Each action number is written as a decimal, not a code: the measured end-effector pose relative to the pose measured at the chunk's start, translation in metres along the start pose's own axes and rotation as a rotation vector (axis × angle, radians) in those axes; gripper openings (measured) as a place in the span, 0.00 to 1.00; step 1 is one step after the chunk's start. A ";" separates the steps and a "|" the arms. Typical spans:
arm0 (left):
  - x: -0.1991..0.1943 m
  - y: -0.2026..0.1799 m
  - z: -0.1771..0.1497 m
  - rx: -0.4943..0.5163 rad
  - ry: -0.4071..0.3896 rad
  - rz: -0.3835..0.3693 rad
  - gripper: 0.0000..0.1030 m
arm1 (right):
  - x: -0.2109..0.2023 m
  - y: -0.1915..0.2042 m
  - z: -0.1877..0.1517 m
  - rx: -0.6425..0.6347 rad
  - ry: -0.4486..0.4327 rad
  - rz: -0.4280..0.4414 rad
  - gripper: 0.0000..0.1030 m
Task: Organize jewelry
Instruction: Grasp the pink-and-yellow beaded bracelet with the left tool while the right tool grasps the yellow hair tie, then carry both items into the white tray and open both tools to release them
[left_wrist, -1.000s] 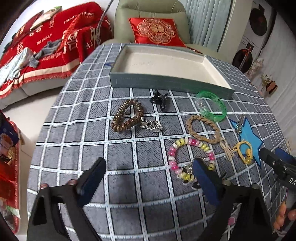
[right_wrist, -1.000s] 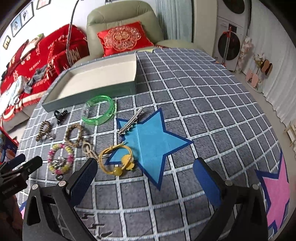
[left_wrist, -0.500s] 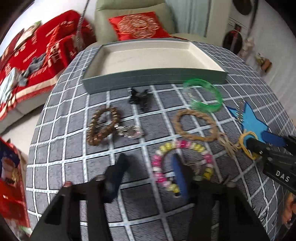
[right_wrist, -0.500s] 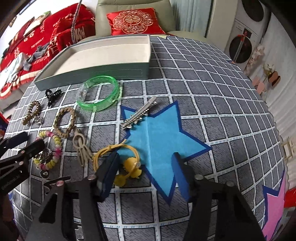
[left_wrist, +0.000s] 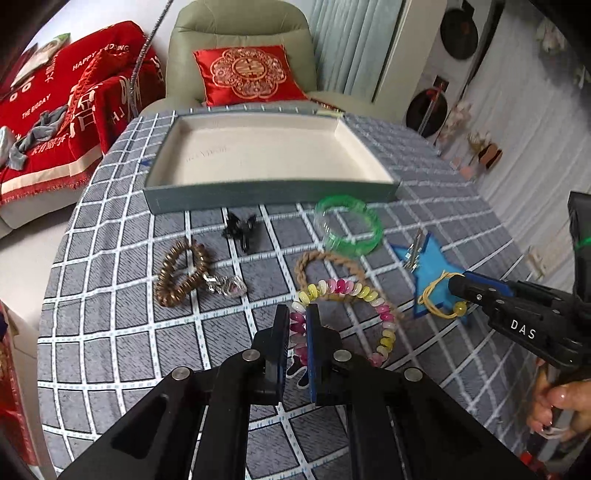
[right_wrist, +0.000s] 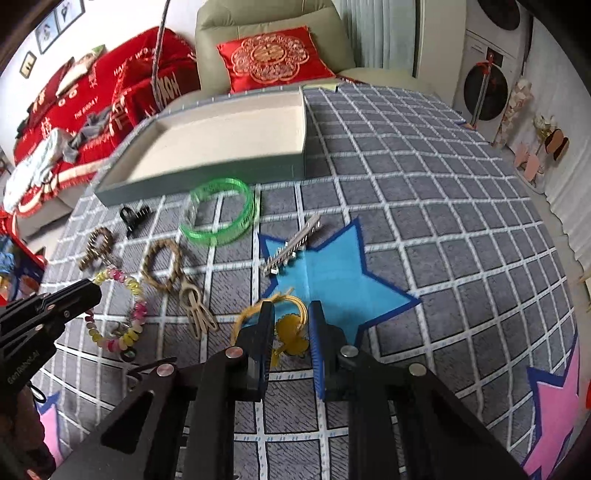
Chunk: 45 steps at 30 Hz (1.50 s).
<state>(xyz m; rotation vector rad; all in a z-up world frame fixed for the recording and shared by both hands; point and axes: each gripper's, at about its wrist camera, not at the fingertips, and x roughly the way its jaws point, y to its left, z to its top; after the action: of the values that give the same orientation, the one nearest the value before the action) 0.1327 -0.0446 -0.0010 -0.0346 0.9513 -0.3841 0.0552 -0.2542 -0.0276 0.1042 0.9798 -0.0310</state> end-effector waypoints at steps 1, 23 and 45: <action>-0.004 0.002 0.004 -0.003 -0.011 -0.002 0.22 | -0.004 0.000 0.003 0.000 -0.008 0.006 0.19; 0.003 0.037 0.157 0.011 -0.117 0.063 0.22 | -0.010 0.030 0.167 -0.004 -0.108 0.221 0.19; 0.158 0.079 0.180 -0.005 0.025 0.249 0.23 | 0.165 0.035 0.208 0.089 0.059 0.197 0.20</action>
<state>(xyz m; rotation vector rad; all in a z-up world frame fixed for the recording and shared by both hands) 0.3823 -0.0490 -0.0353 0.0837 0.9681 -0.1522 0.3222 -0.2368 -0.0468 0.2848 1.0237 0.1102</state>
